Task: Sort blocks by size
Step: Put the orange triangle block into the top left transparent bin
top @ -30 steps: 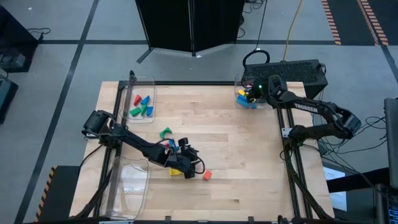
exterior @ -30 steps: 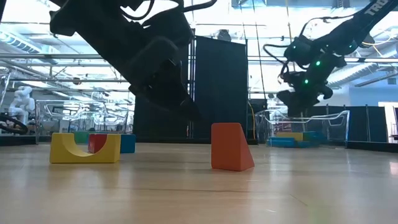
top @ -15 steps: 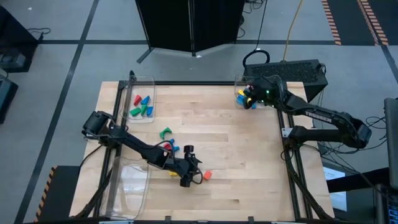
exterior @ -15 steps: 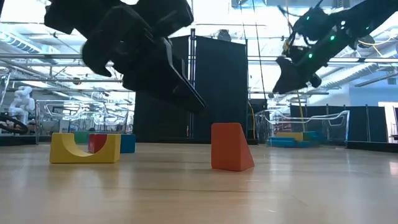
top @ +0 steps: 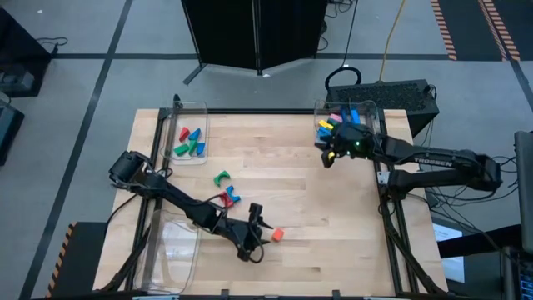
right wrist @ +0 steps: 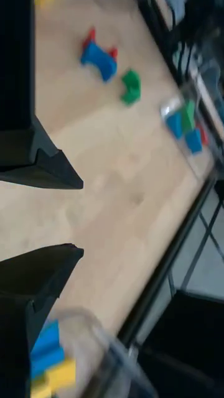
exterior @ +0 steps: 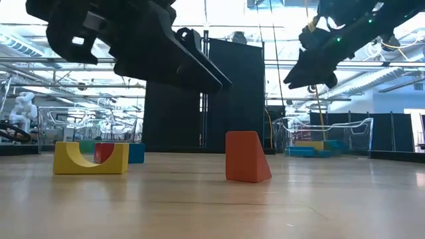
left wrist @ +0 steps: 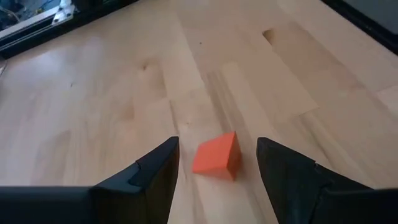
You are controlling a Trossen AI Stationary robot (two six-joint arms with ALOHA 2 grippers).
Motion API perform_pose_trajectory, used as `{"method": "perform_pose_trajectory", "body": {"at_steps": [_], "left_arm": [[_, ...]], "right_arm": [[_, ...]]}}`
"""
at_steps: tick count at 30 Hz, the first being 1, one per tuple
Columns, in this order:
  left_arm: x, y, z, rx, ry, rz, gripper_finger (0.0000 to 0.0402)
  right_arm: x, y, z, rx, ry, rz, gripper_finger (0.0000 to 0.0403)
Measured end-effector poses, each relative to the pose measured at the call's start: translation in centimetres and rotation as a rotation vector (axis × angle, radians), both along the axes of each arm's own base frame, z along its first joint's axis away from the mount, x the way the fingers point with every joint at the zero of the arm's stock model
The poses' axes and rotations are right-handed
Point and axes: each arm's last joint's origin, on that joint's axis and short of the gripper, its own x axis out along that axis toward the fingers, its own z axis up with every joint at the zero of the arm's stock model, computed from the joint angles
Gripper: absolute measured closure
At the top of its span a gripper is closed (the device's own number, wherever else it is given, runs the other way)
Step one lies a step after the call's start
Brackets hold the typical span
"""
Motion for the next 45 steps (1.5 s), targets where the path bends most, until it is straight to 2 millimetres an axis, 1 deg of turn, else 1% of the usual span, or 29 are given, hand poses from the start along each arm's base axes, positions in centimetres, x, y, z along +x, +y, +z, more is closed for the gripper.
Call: {"method": "perform_pose_trajectory", "body": {"at_steps": [3,5,10,16,20,24,28,31,40,45], "left_arm": [[0.1,-0.1,0.1,-0.006,-0.014,-0.03,0.0185],[0.5,-0.1,-0.3,-0.002,-0.034,-0.05,0.0185],[1.5,0.4,-2.7,0.007,-0.01,-0.054,0.0185],[1.9,1.0,-2.8,0.013,-0.019,-0.044,0.0186],[2.0,1.3,-3.0,-0.033,0.005,-0.08,0.0207],[2.1,1.4,-3.2,-0.047,0.017,-0.085,0.0245],[2.1,1.4,-3.9,-0.042,0.031,-0.086,0.0274],[2.3,1.3,-4.1,-0.046,0.019,-0.086,0.0282],[2.2,1.4,-4.4,-0.037,0.04,-0.083,0.0288],[2.2,1.6,-4.5,-0.044,0.062,-0.093,0.0318]], "right_arm": [[0.5,1.2,0.2,0.012,-0.03,0.054,0.0254],[0.8,2.0,0.3,0.017,-0.049,0.089,0.0254],[1.3,3.6,0.6,0.01,-0.084,0.154,0.0254],[1.6,5.0,0.9,-0.021,-0.104,0.169,0.0254],[1.6,5.6,0.9,-0.033,-0.103,0.169,0.0254],[1.6,6.0,0.9,-0.047,-0.102,0.165,0.0255],[1.6,6.2,0.9,-0.039,-0.107,0.169,0.0255],[1.7,6.4,0.9,-0.038,-0.109,0.176,0.0255],[1.7,6.4,0.9,-0.039,-0.112,0.177,0.0255],[1.7,6.4,0.9,-0.038,-0.112,0.177,0.0255]]}}
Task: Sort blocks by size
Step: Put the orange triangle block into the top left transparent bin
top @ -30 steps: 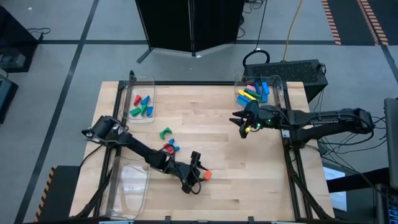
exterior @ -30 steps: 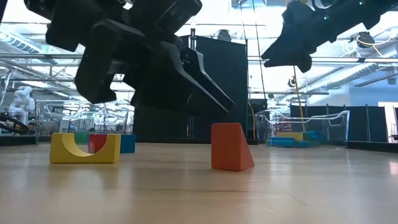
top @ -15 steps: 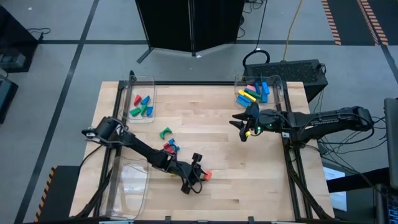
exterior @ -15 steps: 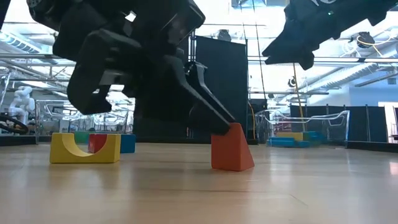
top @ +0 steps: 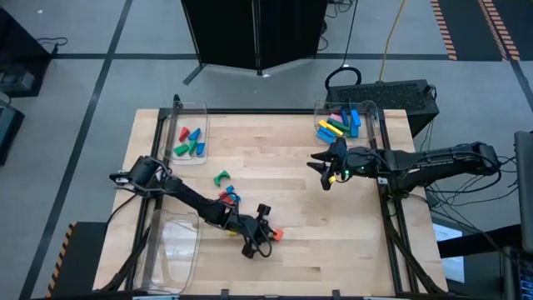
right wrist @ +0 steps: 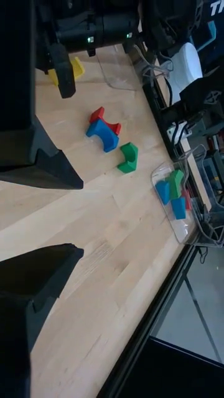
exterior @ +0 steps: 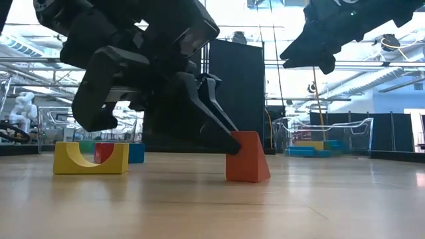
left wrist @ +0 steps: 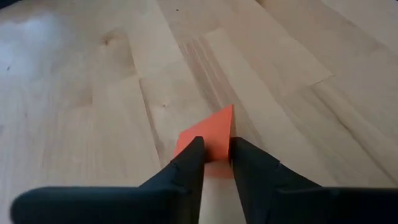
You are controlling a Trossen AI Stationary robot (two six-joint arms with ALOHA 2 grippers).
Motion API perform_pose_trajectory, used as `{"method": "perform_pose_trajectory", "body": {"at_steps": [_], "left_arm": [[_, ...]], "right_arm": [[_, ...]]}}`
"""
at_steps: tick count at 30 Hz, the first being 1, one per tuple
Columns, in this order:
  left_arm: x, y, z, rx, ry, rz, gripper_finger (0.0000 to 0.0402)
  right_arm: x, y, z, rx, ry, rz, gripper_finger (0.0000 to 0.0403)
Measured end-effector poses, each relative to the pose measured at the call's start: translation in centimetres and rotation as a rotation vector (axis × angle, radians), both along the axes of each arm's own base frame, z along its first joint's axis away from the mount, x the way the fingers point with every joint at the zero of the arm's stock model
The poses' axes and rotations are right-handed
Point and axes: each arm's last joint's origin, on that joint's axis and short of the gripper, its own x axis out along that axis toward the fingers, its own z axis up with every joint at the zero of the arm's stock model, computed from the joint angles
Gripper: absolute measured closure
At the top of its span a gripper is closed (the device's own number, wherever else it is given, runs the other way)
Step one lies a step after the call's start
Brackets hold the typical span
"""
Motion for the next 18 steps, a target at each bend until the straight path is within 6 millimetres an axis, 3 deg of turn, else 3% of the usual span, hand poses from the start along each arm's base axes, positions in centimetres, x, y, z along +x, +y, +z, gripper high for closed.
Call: {"method": "perform_pose_trajectory", "body": {"at_steps": [9,18], "left_arm": [[0.1,0.0,0.2,-0.006,-0.011,-0.003,0.0382],[0.2,0.7,1.4,-0.095,-0.011,0.081,0.0388]], "right_arm": [[0.0,0.0,0.0,0.0,0.0,0.0,0.0255],[0.0,0.3,0.0,-0.007,0.003,0.019,0.0255]]}}
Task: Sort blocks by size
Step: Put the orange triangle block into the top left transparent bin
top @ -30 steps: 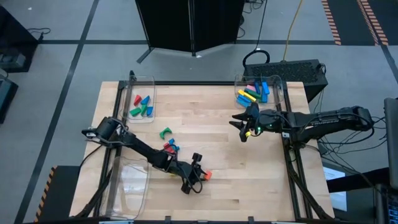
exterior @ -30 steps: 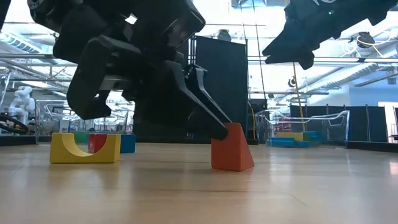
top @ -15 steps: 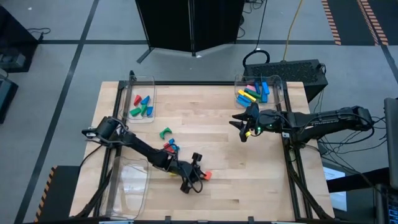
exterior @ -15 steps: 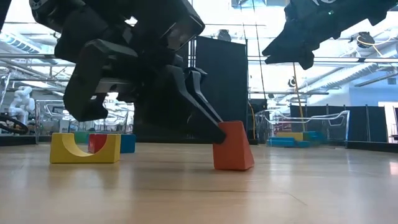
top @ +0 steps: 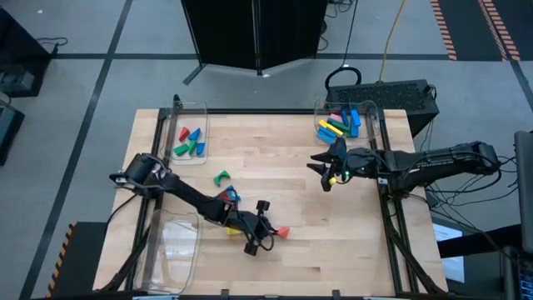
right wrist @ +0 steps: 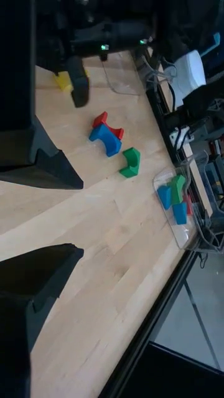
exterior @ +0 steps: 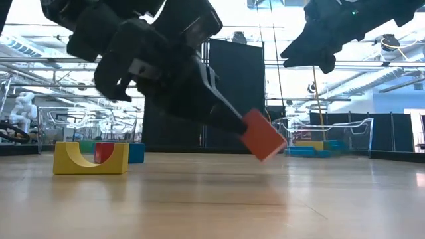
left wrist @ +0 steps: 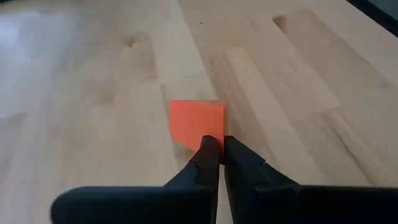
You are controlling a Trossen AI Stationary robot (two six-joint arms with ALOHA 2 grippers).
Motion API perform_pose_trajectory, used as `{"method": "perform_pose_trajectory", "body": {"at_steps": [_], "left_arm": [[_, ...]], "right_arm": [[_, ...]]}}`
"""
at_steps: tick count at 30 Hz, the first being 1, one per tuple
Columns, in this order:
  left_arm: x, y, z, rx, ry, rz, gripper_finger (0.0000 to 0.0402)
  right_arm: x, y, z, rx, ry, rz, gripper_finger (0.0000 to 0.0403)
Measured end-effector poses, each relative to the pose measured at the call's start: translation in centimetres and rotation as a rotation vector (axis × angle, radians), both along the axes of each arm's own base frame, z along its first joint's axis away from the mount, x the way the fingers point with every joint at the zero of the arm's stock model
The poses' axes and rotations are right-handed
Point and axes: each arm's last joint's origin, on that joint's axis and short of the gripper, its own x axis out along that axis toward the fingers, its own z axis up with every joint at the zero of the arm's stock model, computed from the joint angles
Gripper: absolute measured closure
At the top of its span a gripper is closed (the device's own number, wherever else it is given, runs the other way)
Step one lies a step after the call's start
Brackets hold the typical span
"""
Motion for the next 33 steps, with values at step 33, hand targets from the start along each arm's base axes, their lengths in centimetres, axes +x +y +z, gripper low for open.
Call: {"method": "perform_pose_trajectory", "body": {"at_steps": [33], "left_arm": [[-8.2,11.3,11.0,-0.002,0.287,0.69,0.0389]], "right_arm": [[-0.1,1.5,-0.1,-0.048,0.02,0.024,0.0255]]}}
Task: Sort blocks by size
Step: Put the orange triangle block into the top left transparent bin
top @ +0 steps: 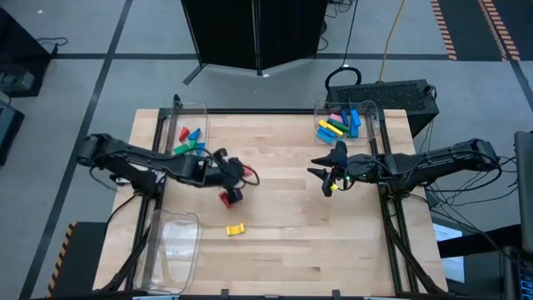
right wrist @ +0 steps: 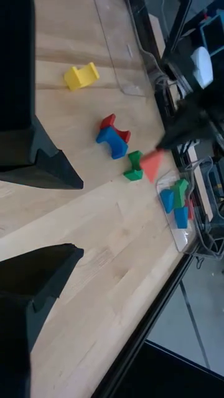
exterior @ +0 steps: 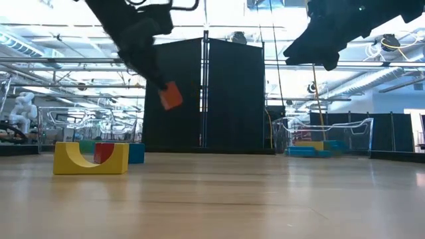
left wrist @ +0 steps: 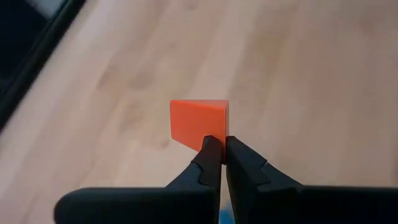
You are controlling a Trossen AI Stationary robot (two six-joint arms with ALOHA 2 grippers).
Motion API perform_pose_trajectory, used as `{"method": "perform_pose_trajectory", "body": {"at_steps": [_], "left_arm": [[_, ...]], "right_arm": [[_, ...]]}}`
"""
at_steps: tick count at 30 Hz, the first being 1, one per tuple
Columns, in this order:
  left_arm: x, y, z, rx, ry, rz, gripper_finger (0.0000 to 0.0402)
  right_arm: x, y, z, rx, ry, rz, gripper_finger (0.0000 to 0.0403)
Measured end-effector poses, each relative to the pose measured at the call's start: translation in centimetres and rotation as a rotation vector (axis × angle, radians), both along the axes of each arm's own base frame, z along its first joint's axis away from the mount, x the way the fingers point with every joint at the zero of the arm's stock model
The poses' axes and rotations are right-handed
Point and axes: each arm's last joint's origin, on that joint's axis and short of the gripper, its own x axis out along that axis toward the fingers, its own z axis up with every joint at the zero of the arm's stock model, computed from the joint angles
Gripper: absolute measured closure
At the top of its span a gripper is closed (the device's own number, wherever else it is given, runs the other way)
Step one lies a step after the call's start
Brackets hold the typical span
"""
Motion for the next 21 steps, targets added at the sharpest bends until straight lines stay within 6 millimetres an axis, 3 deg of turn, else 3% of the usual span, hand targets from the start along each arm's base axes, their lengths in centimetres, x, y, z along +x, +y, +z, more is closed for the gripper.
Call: {"method": "perform_pose_trajectory", "body": {"at_steps": [21], "left_arm": [[-8.5,7.8,3.8,0.02,0.146,0.435,0.0389]], "right_arm": [[1.5,0.7,-1.1,-0.019,0.03,0.034,0.0255]]}}
